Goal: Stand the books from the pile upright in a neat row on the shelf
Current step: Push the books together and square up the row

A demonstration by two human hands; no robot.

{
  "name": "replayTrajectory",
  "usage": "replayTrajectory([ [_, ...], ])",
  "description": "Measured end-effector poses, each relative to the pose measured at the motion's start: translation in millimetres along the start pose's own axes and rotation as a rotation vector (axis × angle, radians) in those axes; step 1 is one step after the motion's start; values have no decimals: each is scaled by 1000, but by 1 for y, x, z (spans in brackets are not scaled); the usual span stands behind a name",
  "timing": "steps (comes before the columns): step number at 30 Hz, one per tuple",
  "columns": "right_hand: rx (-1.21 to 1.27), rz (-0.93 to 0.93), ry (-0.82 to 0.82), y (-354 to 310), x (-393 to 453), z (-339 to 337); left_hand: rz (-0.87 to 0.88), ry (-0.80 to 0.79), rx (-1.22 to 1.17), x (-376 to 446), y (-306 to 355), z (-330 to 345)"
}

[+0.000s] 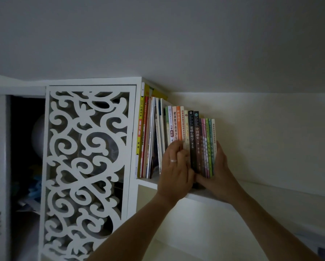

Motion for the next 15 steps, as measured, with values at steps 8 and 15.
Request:
replayTrajectory([
  [8, 10, 3, 91, 1, 1, 2, -439, 225, -13, -15, -33, -17],
  [15, -8, 19, 75, 2, 0, 2, -498, 166, -100, -23, -40, -21],
])
Point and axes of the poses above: each hand's wrist, its own x-axis towards the middle knuckle, its own z-axis out of the palm, y = z × x, the point moved 8 cm from there along x, towards the middle knuckle, and after that the axes turned 7 degrees about x, right-handed, at the moved point
